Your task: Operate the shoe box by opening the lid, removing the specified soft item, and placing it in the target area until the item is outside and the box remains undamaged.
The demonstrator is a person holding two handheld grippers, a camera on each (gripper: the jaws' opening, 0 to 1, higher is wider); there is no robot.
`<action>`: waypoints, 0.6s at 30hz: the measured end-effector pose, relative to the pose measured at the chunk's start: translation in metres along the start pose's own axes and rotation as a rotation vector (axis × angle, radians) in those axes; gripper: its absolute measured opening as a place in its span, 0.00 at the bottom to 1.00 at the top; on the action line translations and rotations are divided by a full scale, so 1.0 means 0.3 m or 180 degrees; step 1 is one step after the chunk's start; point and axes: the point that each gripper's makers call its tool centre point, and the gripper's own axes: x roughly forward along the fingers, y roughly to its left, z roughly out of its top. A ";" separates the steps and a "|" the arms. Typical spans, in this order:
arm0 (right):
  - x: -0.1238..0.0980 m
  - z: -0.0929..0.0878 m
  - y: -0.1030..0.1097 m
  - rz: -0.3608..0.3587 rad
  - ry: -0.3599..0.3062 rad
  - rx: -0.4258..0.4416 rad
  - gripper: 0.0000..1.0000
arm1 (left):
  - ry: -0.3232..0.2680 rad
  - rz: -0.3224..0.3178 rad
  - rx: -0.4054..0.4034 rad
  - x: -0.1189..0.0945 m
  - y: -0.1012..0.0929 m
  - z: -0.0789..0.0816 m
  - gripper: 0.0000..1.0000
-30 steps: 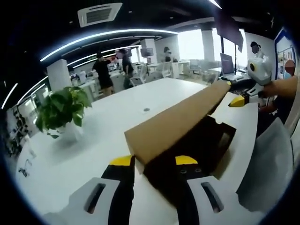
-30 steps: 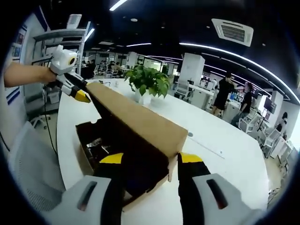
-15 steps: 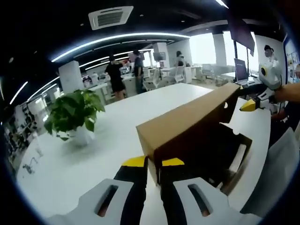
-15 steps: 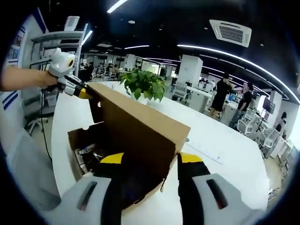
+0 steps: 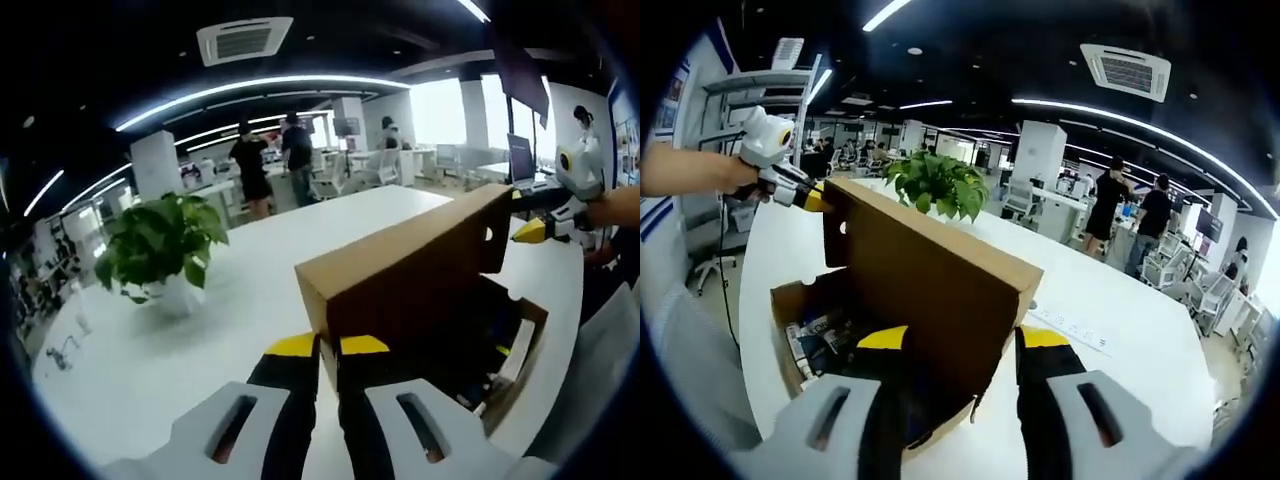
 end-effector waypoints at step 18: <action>0.033 -0.186 -0.046 -0.0169 0.0265 0.0263 0.22 | -0.0063 -0.0003 -0.0070 0.061 0.041 0.023 0.02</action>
